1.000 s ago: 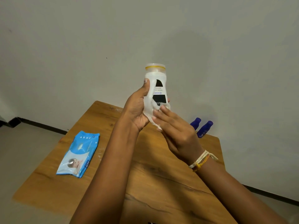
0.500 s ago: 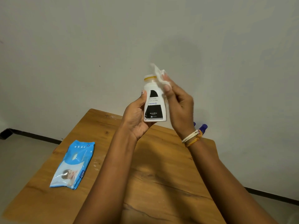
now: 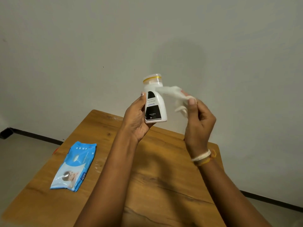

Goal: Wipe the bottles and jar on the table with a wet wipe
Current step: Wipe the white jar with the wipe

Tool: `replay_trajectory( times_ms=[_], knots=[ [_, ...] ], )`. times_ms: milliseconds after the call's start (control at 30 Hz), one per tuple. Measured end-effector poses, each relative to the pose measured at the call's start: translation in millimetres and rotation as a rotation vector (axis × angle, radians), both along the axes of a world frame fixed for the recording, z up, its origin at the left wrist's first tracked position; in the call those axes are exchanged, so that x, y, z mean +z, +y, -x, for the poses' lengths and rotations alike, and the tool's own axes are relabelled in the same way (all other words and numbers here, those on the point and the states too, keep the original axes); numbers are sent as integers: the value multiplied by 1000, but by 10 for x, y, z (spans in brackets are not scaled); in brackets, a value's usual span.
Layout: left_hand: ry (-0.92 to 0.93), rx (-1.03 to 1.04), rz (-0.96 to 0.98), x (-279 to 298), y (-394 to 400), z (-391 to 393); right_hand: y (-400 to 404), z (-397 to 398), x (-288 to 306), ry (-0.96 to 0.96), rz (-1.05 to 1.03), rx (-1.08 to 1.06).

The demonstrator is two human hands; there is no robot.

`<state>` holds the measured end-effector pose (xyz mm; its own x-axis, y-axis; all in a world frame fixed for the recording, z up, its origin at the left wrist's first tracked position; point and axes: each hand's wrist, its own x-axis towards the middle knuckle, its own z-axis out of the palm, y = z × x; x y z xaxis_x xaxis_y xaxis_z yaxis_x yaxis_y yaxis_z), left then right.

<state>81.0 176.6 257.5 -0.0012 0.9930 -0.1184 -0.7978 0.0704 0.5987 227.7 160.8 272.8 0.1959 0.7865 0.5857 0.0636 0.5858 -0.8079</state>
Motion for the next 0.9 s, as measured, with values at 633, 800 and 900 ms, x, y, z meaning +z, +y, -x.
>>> replay_trajectory(
  times_ms=[633, 800, 900],
  knots=[
    [13, -38, 32, 43, -25, -56, -363, 93, -481, -560, -337, 61],
    [-22, -80, -58, 19, -48, -30, -301, 176, -207, -236, -131, 155],
    [-30, -146, -72, 20, -73, -6, -76, 244, 38, -39, -12, 60]
  ],
)
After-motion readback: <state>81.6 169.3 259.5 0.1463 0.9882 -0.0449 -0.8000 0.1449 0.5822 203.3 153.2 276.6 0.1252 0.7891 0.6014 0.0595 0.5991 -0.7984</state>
